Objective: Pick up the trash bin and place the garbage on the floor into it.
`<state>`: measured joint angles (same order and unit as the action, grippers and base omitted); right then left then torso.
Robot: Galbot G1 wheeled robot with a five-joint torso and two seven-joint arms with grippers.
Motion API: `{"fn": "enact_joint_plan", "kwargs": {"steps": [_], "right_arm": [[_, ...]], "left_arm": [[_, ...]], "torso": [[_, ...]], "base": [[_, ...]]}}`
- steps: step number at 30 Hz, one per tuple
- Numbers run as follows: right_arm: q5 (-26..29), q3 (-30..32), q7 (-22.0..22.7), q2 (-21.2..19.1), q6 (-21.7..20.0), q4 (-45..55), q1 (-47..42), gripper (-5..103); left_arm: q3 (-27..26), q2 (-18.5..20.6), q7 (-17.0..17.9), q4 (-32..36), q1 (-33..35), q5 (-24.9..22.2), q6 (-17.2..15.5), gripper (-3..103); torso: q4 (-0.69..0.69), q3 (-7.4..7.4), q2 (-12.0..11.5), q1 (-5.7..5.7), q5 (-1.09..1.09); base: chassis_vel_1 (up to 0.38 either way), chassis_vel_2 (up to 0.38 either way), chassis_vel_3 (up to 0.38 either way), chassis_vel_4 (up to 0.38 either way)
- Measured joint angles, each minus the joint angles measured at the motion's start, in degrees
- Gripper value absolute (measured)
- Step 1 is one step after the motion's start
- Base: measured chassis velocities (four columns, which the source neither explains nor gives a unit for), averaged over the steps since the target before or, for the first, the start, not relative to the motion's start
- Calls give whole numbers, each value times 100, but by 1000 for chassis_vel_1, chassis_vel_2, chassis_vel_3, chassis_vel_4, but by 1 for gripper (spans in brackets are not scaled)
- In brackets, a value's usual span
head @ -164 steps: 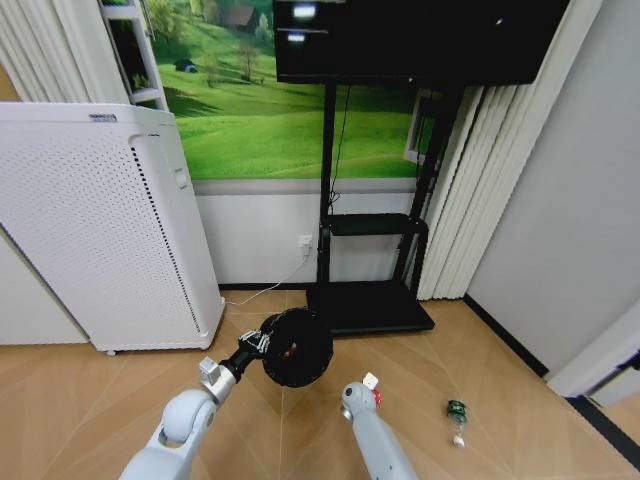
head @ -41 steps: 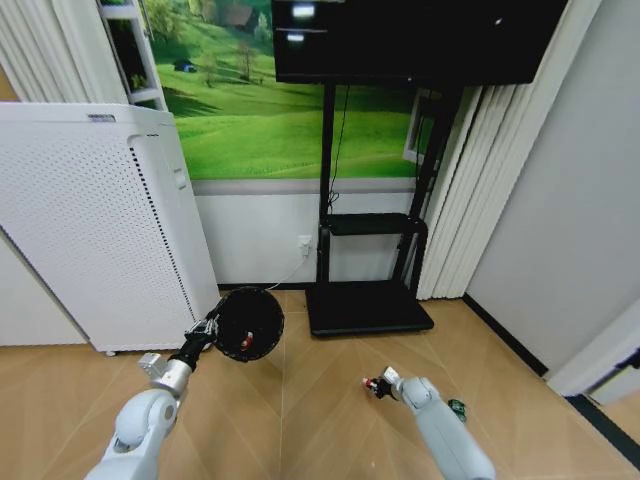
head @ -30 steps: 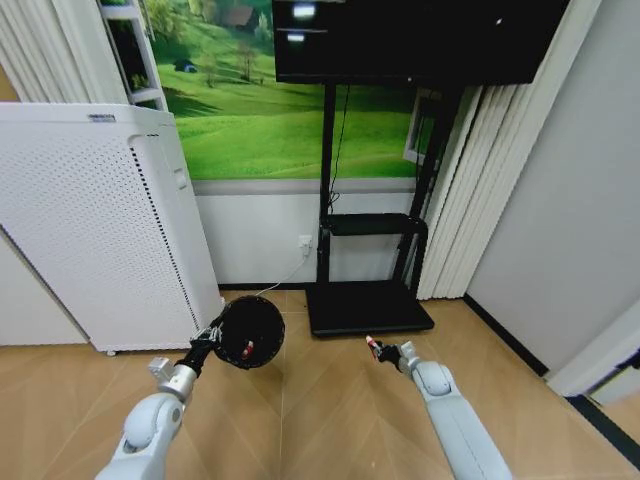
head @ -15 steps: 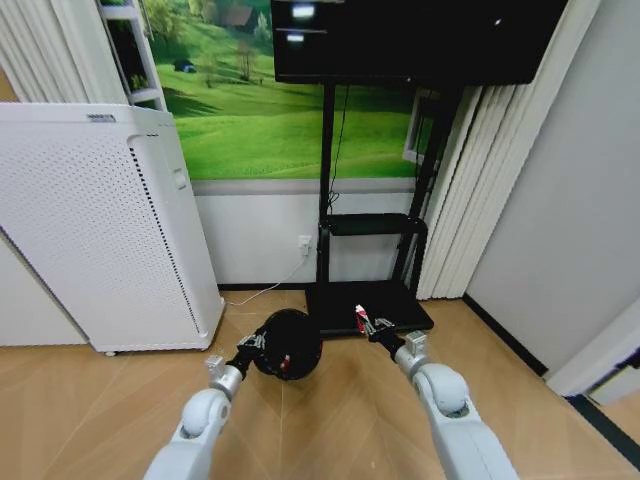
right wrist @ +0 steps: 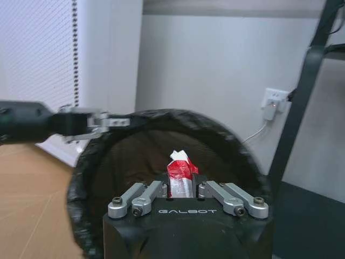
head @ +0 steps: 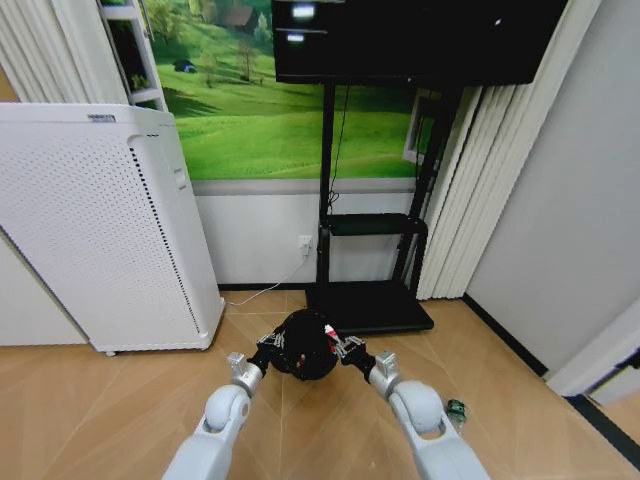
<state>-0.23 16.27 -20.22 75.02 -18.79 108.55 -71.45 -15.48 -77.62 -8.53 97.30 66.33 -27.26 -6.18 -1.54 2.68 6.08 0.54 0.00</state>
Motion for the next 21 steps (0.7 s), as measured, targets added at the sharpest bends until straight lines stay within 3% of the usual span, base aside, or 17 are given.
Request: {"fn": "enact_joint_plan", "kwargs": {"steps": [3,5,9,21], "right_arm": [[-77,-284,262,5,-16,-91,113,20],[-172,-431,530,64,-23,-189,278,31],[-133,-362,595,74,-144,-136,382,42],[458,253,1144,32,-410,300,315,85]], "left_arm": [[81,-56,10,-22,-31,22,-2,7],[129,-77,18,-18,-39,28,-12,7],[124,-46,21,36,-30,25,-22,7],[-191,41,-68,163,159,101,-2,7]], "torso": [[0,0,0,0,0],[1,0,0,0,1],[0,0,0,0,0],[-1,0,0,0,-1]], "base": [[0,0,0,0],[0,0,0,0],[0,0,0,0],[0,0,0,0]]}}
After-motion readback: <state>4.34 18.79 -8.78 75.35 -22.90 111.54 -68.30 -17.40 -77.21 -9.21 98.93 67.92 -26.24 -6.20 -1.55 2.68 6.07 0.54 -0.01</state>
